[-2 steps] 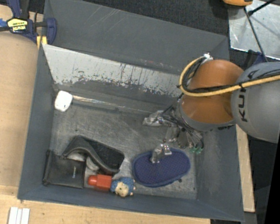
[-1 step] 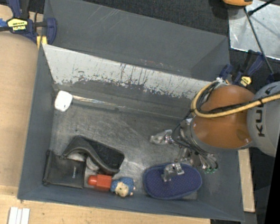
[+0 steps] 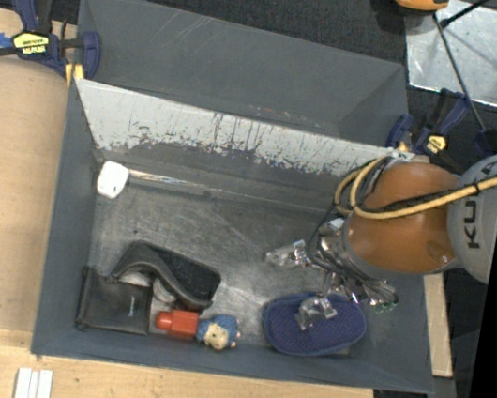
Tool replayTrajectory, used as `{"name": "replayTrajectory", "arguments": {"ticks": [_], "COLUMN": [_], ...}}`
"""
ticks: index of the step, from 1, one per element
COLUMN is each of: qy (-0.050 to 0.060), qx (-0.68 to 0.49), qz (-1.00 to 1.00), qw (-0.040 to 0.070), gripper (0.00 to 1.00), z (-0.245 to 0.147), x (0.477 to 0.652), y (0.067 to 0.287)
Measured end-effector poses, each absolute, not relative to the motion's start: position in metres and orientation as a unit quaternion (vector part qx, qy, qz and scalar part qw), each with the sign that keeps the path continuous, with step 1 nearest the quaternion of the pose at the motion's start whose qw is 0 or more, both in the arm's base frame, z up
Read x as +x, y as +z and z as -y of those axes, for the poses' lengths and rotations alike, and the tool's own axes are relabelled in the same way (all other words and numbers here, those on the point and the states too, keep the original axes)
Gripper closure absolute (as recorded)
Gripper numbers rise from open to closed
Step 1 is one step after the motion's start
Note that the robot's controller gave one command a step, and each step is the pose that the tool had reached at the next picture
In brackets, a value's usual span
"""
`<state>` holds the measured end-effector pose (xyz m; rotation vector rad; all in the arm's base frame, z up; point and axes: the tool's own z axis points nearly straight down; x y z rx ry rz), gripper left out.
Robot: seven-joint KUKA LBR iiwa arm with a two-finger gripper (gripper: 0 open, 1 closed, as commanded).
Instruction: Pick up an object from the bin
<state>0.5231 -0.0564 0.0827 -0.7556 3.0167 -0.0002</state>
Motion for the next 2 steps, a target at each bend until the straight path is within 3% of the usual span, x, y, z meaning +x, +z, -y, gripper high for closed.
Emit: {"name": "replayTrajectory", "arguments": {"ticks": [1, 2], "qy": [-0.002, -0.002], "qx": [-0.243, -0.253], "qz": [-0.97, -0.967], "qw": [-0.001, 0.006], "gripper": [1.0, 1.0], "z": [0.063, 0.049], "x": [0.516, 0.515], "y": [0.081, 0.212]}}
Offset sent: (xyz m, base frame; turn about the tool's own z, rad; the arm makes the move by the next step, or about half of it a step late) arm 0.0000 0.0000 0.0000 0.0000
